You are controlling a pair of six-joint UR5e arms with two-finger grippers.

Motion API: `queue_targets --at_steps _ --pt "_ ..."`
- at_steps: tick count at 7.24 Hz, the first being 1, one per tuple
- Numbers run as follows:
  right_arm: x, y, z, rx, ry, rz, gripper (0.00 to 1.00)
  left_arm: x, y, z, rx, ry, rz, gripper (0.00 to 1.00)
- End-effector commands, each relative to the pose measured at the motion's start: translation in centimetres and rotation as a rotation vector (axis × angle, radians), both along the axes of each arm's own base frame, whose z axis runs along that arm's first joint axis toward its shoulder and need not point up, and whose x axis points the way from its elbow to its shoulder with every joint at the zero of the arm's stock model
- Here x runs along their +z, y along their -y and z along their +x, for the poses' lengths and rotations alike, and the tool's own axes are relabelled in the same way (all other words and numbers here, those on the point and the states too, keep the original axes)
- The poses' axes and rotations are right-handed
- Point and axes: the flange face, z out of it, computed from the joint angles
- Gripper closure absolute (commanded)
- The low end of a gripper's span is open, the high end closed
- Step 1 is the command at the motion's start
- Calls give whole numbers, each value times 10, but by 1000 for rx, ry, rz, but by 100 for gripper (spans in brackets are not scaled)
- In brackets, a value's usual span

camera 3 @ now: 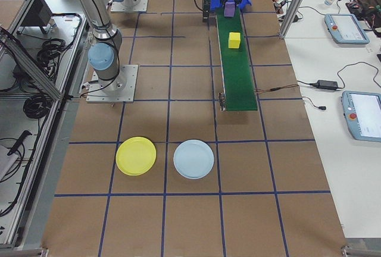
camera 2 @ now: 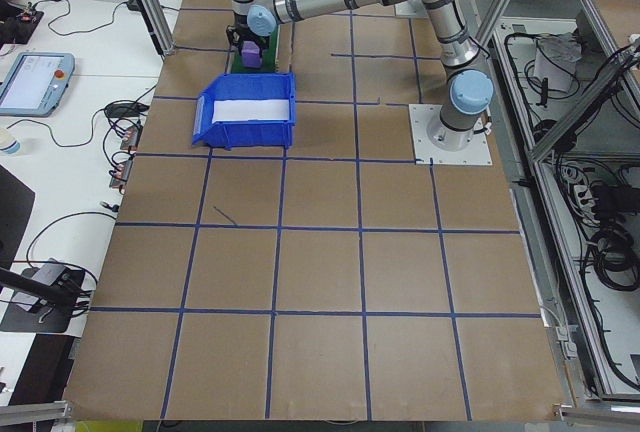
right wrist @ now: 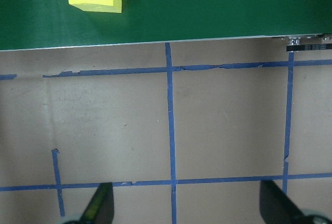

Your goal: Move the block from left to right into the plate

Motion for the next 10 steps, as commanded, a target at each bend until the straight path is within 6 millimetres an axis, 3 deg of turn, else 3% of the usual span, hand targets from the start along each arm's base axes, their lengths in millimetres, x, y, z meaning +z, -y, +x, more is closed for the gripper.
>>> queue_targets --at_steps 1,2,3,4,5,6,7,8,9,10 --pt "0 1 -2 5 -1 -2 0 59 -17 4 32 5 -8 5" --pt "-1 2 -2 5 0 -2 0 139 -52 12 75 3 12 5" --pt "-1 2 -3 5 -1 -2 0 199 -99 19 127 5 43 5" --pt "0 2 -3 14 -3 -5 0 215 -129 25 183 17 48 5" --pt "0 3 -7 38 -4 -6 0 199 -140 38 256 23 81 3" --pt "-1 5 -19 17 -1 -1 0 184 -144 47 551 30 76 0" --pt "-1 9 -41 28 8 1 0 185 -139 57 945 -7 -12 0" --pt "-1 16 -76 43 11 -8 0 187 -131 67 1292 -53 -73 0" --pt "0 22 -127 55 13 -28 0 189 -128 79 1485 -65 -81 0" --pt "-25 43 -165 23 30 -18 0 195 -124 92 1607 -81 -89 0"
